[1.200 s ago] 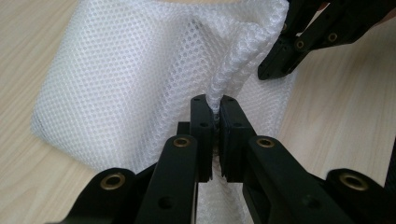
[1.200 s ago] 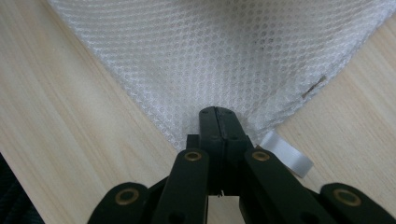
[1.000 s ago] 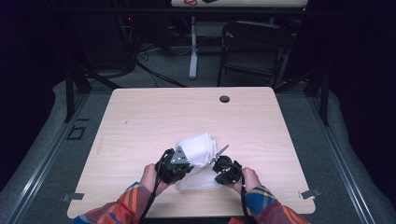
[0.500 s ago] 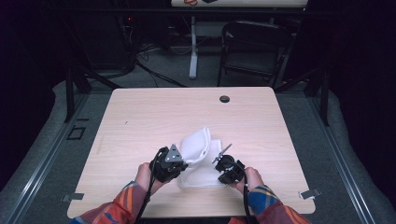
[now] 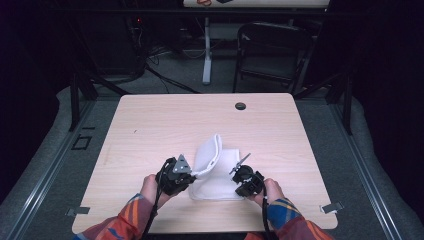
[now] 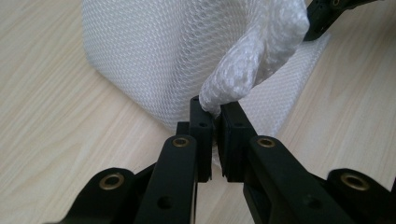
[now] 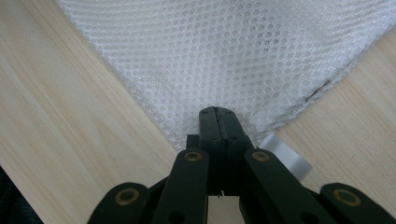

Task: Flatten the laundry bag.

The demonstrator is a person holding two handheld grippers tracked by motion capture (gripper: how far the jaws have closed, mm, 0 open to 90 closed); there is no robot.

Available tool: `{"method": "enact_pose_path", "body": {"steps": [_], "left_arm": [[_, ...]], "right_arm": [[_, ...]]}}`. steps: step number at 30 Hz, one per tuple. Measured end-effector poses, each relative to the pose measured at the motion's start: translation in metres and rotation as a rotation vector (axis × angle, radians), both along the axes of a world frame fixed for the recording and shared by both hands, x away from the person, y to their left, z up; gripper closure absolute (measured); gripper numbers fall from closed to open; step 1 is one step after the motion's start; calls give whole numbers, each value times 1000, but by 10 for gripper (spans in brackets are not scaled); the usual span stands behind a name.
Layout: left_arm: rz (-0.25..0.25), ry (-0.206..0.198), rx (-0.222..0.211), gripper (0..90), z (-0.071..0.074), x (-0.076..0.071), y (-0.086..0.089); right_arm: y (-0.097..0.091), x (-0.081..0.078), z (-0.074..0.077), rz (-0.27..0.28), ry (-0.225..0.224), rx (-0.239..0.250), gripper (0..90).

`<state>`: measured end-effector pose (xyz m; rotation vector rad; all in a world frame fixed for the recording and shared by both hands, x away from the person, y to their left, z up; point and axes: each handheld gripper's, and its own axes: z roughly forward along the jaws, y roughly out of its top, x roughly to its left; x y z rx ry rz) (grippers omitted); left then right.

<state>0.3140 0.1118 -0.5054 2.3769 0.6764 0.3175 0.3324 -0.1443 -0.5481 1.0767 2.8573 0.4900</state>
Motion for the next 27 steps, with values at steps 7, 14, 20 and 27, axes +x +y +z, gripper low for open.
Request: {"method": "enact_pose_path", "body": {"steps": [7, 14, 20, 27], "left_arm": [[13, 16, 11, 850, -1, 1, 5], [36, 30, 29, 844, -1, 2, 10], [33, 46, 42, 840, -3, 2, 14], [58, 60, 53, 839, -5, 5, 19]], "right_arm": [[-1, 0, 0, -6, -1, 2, 900], [-2, 1, 0, -4, 0, 1, 900], [-3, 2, 1, 5, 7, -6, 900], [-6, 3, 0, -13, -1, 3, 900]]}}
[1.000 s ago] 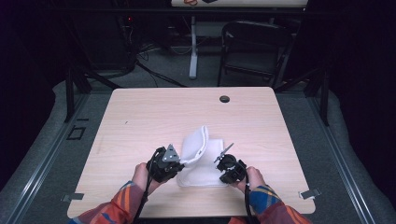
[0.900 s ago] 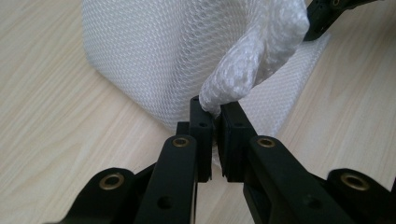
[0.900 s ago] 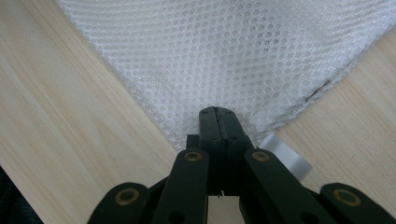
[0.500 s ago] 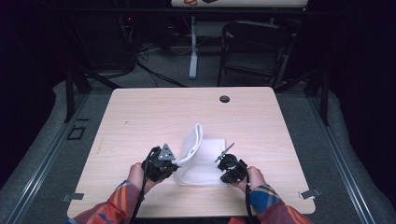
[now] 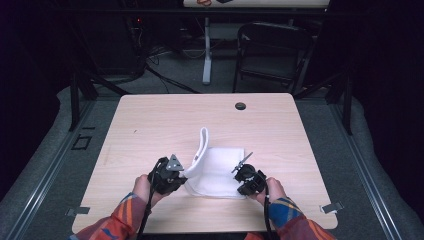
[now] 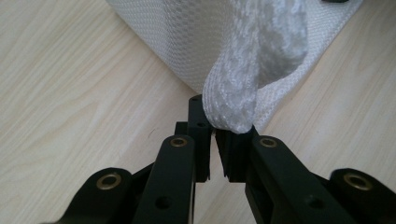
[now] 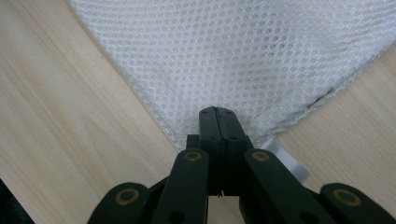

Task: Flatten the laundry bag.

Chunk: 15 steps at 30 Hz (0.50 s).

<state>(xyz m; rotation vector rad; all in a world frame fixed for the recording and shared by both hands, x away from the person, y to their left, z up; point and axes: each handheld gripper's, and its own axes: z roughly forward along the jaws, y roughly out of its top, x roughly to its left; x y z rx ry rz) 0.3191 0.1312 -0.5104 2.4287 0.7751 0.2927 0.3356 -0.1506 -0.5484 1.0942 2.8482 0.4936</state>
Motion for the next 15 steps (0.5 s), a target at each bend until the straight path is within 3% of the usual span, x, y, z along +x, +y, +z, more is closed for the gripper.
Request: {"method": "enact_pose_path", "body": {"steps": [15], "left_arm": [[11, 50, 3, 849, -2, 0, 9]], "right_arm": [[-7, 3, 0, 6, -2, 7, 900]]}}
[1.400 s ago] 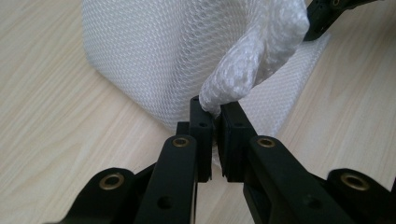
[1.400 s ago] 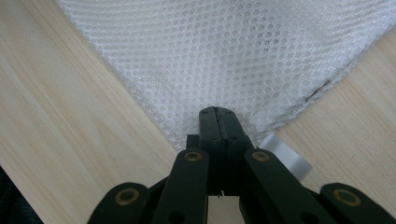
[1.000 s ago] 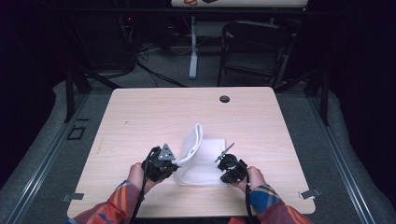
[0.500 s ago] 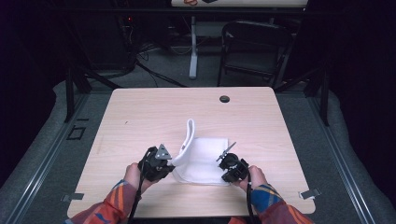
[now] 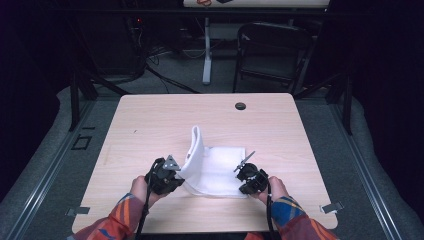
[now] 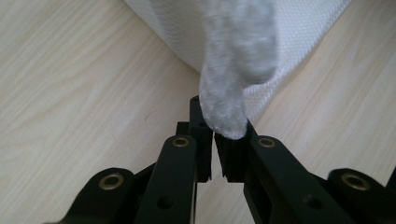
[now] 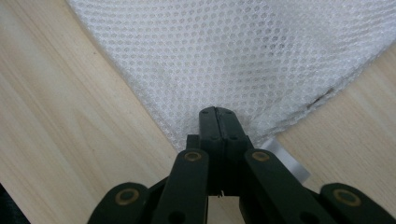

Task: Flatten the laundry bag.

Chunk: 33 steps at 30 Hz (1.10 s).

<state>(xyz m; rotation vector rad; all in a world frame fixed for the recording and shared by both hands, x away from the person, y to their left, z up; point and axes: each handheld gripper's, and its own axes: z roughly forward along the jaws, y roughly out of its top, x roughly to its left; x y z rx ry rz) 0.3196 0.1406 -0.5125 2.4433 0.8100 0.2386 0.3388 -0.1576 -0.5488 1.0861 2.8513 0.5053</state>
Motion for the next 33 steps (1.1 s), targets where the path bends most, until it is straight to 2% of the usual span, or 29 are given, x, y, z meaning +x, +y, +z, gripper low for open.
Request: {"method": "enact_pose_path", "body": {"steps": [3, 6, 7, 8, 9, 10, 11, 13, 15, 16, 18, 19, 20, 21, 22, 23, 26, 27, 28, 30, 32, 33], "left_arm": [[1, 19, 1, 839, -1, -3, 7], [0, 35, 9, 746, 0, -6, 15], [-3, 45, 11, 746, 1, -7, 18], [4, 43, 14, 662, 2, -8, 21], [11, 49, 21, 662, 2, -9, 24], [21, 61, 18, 615, 3, -12, 29], [38, 63, 24, 526, 4, -14, 35], [54, 67, 26, 493, 4, -16, 41], [89, 51, 22, 412, 5, -19, 50], [108, 49, 9, 412, 6, -20, 53], [120, 23, -31, 354, 10, -19, 55], [120, 23, -31, 328, 10, -19, 55], [117, 11, -40, 311, 11, -18, 52], [95, 3, -36, 298, 11, -15, 46], [95, 3, -36, 268, 11, -15, 46], [79, 6, -33, 250, 10, -13, 42], [34, -3, -35, 226, 9, -5, 21], [34, -3, -35, 225, 9, -5, 21], [22, -15, -36, 225, 7, -3, 12], [-10, -15, -36, 226, 5, -1, 3], [-46, -14, -10, 232, 0, 2, -12], [-63, -7, -2, 241, -2, 5, -19]], "right_arm": [[-2, 1, 0, 5, 2, -1, 900], [-5, 3, 0, 9, -3, -3, 900], [-5, 3, 0, 9, -3, -3, 900], [-6, 3, 0, 7, -11, -5, 900], [-6, 3, 0, 7, -11, -5, 900], [-6, 4, 1, 12, -6, -11, 900], [-7, 4, 1, 7, -6, -6, 900], [-8, 4, 1, 3, -7, -10, 900], [-9, 6, 2, 4, 3, -3, 900], [-9, 6, 2, 4, 3, -3, 900], [-10, 5, 6, 0, -3, 12, 848], [-10, 5, 6, 0, -3, 12, 848], [-10, 3, 11, -12, -1, 35, 772], [-11, 4, 12, -9, -5, 33, 743], [-11, 4, 12, -9, -5, 33, 743], [-13, 2, 16, -12, -15, 48, 645], [-17, 1, 21, -35, -9, 65, 505], [-17, 1, 21, -35, -9, 65, 505], [-18, 1, 23, -47, -13, 73, 443], [-23, 0, 27, -72, -22, 103, 375], [-27, 1, 29, -67, -17, 105, 318], [-30, -1, 31, -88, -23, 117, 295]]}}
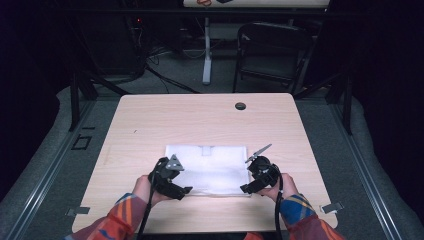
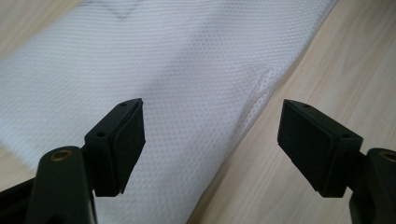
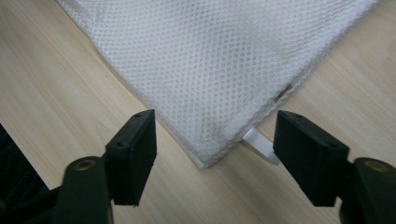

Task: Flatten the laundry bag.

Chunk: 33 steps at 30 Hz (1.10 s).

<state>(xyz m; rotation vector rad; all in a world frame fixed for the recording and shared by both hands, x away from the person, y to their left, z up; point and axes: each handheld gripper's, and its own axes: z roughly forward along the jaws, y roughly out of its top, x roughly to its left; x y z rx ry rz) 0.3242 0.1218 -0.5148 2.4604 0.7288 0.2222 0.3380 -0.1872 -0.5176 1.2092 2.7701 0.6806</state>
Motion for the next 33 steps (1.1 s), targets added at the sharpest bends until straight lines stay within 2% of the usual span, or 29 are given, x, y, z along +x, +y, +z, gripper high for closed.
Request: {"method": "enact_pose_path", "body": {"steps": [2, 3, 7, 8, 9, 10, 15, 18, 20, 23, 26, 28, 33], "left_arm": [[-28, 9, 20, 250, -6, 4, -12], [-47, 22, 28, 263, -9, 6, -17], [-105, 38, 78, 331, -20, 12, -36], [-128, 37, 91, 404, -24, 13, -41], [-128, 37, 91, 412, -24, 13, -41], [-138, 34, 114, 412, -26, 14, -45], [-170, 44, 171, 561, -36, 14, -52], [-184, 33, 180, 595, -37, 13, -53], [-189, 32, 177, 628, -38, 11, -54], [-191, 31, 166, 717, -39, 10, -53], [-190, 26, 153, 769, -39, 12, -50], [-180, 21, 146, 836, -39, 12, -49], [-163, 16, 123, 862, -37, 14, -46]], "right_arm": [[-2, 0, 1, 2, 1, -8, 258], [-2, -1, 1, -10, -5, 5, 251], [-7, 0, 2, -14, -8, 4, 259], [-7, 0, 1, -13, -6, 13, 266], [-7, 0, 1, -13, -6, 13, 266], [-7, 0, 1, -10, -8, 7, 272], [-5, 0, -1, -2, -2, 14, 312], [-4, -1, -2, -4, 6, 17, 324], [-4, 0, -2, 13, 7, 10, 340], [-3, -1, -3, 8, 2, 23, 397], [-1, -2, -3, 15, 2, 20, 445], [0, -3, -3, 26, -2, 16, 494], [3, -5, -1, 45, -15, 12, 571]]}}
